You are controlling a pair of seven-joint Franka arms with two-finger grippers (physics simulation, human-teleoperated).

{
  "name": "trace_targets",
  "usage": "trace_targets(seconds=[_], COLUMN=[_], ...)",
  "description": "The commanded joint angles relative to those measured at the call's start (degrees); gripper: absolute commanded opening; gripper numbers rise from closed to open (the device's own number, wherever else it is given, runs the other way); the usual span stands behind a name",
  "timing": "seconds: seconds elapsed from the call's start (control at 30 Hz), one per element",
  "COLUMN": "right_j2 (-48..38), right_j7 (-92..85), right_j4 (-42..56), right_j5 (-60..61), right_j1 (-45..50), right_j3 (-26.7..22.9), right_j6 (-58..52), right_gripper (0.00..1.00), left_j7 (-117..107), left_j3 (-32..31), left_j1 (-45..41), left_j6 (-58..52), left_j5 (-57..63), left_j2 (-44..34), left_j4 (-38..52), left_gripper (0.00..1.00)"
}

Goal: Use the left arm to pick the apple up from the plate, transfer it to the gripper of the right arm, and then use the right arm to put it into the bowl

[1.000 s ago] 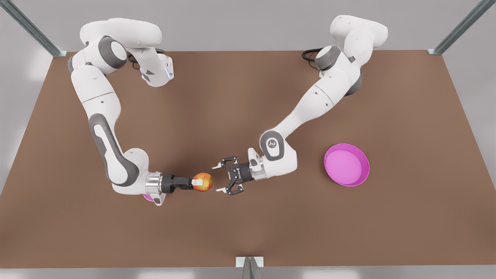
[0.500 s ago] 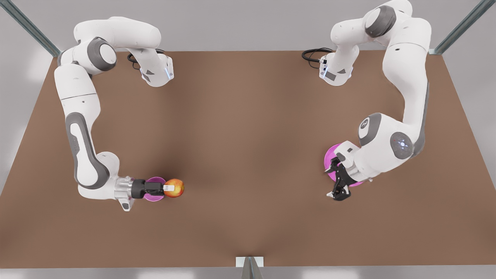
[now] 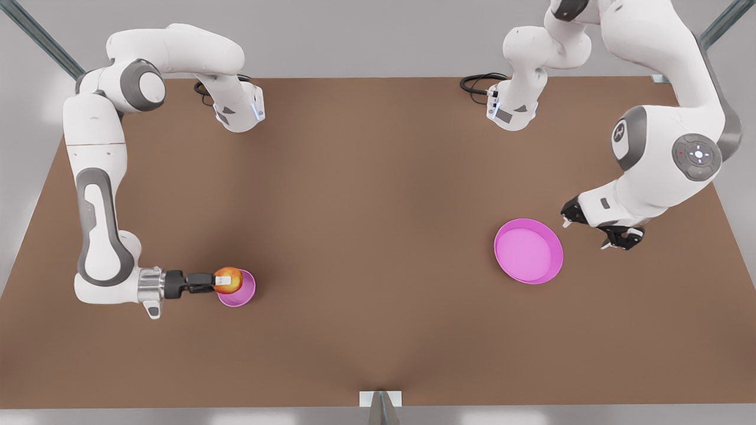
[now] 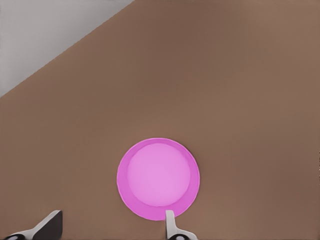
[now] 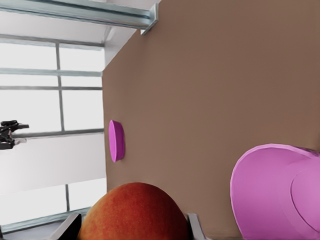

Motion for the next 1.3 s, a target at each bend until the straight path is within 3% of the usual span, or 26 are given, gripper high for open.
trace_targets(seconds=[0.0,0.6,0.73,0.93,1.07,1.17,1.27], right_j2=[0.5,2.4,2.4,1.7,1.6,-7.4,-13.6], right_j7=[2.7,2.5,3.0,5.7,14.9,23.5,26.9], right_j4=[0.0,0.0,0.0,1.8,9.8,11.8,11.8], right_j5=[-2.7,-9.6,-9.6,-10.5,-20.1,-42.9,-50.9], right_j1=[0.4,0.4,0.4,0.4,0.4,4.8,7.4], right_j3=[-0.1,-0.1,-0.1,0.3,1.1,2.9,2.9], right_j6=[1.2,7.4,7.3,6.6,0.6,0.3,-2.9], right_gripper=[0.76,0.76,0.85,0.85,0.85,0.85,0.91], left_j7=[-37.1,-37.2,-37.2,-37.3,-38.2,-37.6,-35.7], left_j3=[0.1,0.1,0.1,0.0,0.0,0.0,0.0], left_j1=[-0.1,-0.5,-0.5,-0.6,-1.1,-1.1,-1.1], left_j6=[0.4,0.4,0.4,0.3,0.3,0.3,-2.9], left_j5=[-1.9,-3.1,-3.1,-3.1,-3.1,-3.0,-2.7], left_j2=[1.3,1.6,1.6,1.6,1.6,1.4,-1.8], left_j4=[1.4,1.4,1.3,1.2,1.1,1.3,1.4], left_gripper=[1.0,1.0,1.0,1.0,1.0,1.0,1.0])
